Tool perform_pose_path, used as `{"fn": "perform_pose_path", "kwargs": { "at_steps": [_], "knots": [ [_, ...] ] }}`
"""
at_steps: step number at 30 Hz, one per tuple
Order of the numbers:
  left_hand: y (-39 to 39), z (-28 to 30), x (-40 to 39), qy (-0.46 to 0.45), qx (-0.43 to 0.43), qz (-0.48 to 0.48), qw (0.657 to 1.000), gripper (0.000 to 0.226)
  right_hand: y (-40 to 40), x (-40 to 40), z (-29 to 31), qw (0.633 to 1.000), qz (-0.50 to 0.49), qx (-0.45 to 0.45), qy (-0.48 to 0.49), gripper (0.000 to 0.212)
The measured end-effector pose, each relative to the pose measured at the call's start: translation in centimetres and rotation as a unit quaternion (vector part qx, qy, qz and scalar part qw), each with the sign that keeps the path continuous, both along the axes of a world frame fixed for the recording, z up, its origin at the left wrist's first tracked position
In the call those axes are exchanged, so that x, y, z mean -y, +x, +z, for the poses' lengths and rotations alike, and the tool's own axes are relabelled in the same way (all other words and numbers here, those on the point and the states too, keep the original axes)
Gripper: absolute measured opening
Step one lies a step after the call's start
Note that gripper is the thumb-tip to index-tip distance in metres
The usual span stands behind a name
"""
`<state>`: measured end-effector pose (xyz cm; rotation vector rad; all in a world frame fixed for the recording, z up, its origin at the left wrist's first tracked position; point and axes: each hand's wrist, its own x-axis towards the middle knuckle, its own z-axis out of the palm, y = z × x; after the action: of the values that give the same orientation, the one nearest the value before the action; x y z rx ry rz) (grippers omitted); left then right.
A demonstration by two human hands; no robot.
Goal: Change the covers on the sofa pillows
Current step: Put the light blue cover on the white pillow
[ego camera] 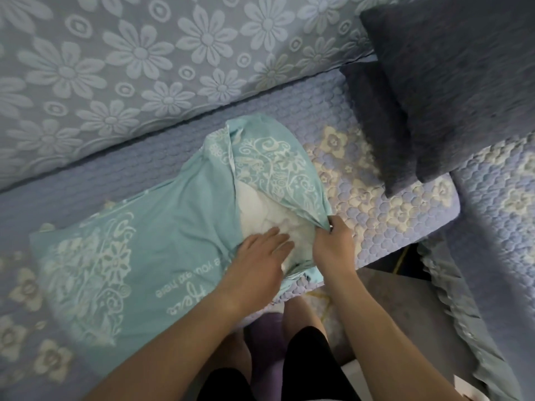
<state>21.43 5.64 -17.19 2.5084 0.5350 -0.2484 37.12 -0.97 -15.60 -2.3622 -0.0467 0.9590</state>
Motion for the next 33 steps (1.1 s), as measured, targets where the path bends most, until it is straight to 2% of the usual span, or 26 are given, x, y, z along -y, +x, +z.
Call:
{"fn": "perform_pose_path", "kwargs": {
  "at_steps": [2,5,9,11,13,14,17,19,21,23,24,25,26,28,30,31,33],
  "knots": [
    [2.1,0.7,-0.8,0.035,0.016,-0.03,0.999,0.062,-0.4,1.1,-0.3,0.997,0.044,0.049,-0.03,0.028],
    [3.8,0.4,-1.9,0.063,-0.007,-0.062,0.996,0.052,-0.9,2.4,-1.6,0.981,0.129,0.112,-0.092,0.043],
    [1.3,-0.1,-1.8,0.052,-0.127,-0.075,0.988,0.068,0.3,1.6,-4.5,0.984,-0.027,0.061,-0.164,0.031],
    [-0.2,-0.1,-1.6,0.073,-0.17,-0.086,0.979,0.068,0.5,1.1,-6.4,0.98,0.018,0.092,-0.177,0.025],
    [-1.3,0.5,-1.9,0.093,-0.163,-0.093,0.978,0.059,0.9,1.3,-7.7,0.965,0.091,0.135,-0.206,0.018],
    [-1.6,0.8,-2.1,0.105,-0.157,-0.095,0.977,0.05,1.4,1.7,-8.3,0.961,0.096,0.141,-0.219,0.015],
    [-2.4,2.1,-3.4,0.156,-0.118,-0.078,0.977,0.022,3.1,2.1,-8.2,0.966,-0.004,0.129,-0.226,0.027],
    [-2.7,3.1,-4.2,0.155,-0.106,-0.059,0.98,0.012,2.9,2.2,-5.9,0.971,0.007,0.148,-0.185,0.039],
    [-3.1,3.8,-5.2,0.144,-0.111,-0.07,0.981,0.013,1.7,2.8,-2.5,0.964,0.087,0.231,-0.102,0.049],
    [-2.9,4.8,-5.7,0.083,-0.112,-0.105,0.985,0.022,-0.5,2.7,0.5,0.942,0.156,0.297,-0.02,0.042],
    [-2.6,5.4,-5.4,0.042,-0.099,-0.121,0.987,0.021,-1.9,2.3,1.4,0.934,0.188,0.301,0.022,0.036],
    [-2.3,6.1,-4.7,0.003,-0.086,-0.137,0.987,0.017,-3.3,1.6,1.9,0.932,0.212,0.285,0.068,0.03],
    [-1.8,6.8,-4.3,-0.021,-0.071,-0.151,0.986,0.012,-4.3,0.7,2.0,0.942,0.219,0.23,0.109,0.025],
    [-1.4,8.5,-4.3,-0.065,-0.064,-0.149,0.985,0.012,-4.6,-0.8,1.8,0.963,0.217,0.026,0.156,0.017],
    [-1.5,10.2,-6.1,-0.107,-0.068,-0.125,0.984,0.02,-3.3,-0.9,1.5,0.937,0.246,-0.178,0.17,0.007],
    [-1.6,10.7,-7.1,-0.121,-0.074,-0.115,0.983,0.022,-2.7,-0.5,1.2,0.918,0.253,-0.248,0.177,0.005],
    [-0.9,11.2,-8.8,-0.133,-0.097,-0.113,0.98,0.021,-1.9,0.3,0.6,0.896,0.247,-0.321,0.181,0.011]
  ]
}}
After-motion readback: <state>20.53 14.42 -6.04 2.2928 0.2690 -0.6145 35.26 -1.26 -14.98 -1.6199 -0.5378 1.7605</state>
